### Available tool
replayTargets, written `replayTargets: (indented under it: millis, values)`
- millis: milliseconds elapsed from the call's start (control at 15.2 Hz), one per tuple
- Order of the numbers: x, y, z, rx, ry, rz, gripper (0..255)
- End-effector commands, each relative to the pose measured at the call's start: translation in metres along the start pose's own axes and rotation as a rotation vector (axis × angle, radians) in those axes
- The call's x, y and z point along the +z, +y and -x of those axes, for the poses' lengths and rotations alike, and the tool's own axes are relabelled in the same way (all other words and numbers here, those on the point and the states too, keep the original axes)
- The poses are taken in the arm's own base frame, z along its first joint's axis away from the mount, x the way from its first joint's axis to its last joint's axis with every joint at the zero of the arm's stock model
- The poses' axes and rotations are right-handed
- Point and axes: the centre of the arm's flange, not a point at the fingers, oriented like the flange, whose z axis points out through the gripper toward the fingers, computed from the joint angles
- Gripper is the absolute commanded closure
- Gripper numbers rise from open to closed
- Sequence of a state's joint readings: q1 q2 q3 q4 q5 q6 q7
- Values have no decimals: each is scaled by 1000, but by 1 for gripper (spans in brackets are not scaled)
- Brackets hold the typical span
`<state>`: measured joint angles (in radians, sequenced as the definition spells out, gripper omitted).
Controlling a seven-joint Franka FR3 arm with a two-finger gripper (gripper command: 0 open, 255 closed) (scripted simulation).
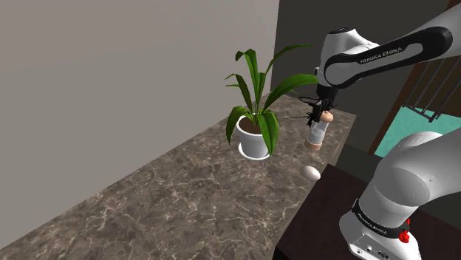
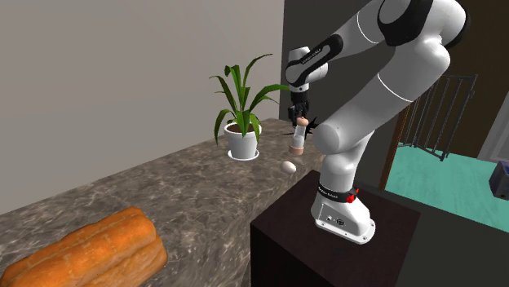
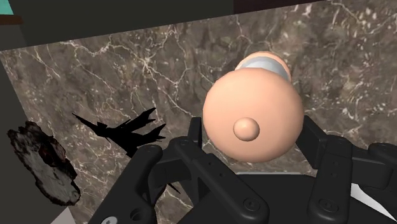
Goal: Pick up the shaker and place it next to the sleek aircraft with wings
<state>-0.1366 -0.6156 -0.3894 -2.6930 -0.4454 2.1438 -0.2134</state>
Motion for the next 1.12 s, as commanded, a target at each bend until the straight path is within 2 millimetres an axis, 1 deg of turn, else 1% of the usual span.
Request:
replayTargets:
  millis: [0,330,396,726,924,990,1056]
  values:
    - [2,0,0,0,1,0,255]
    - [2,0,0,0,1,0,255]
    - [2,0,0,0,1,0,0]
    - [2,0,0,0,1,0,0]
    - [-38,0,0,0,1,0,0]
    - [-48,0,0,0,1,0,0]
    - [-48,0,0,0,1,0,0]
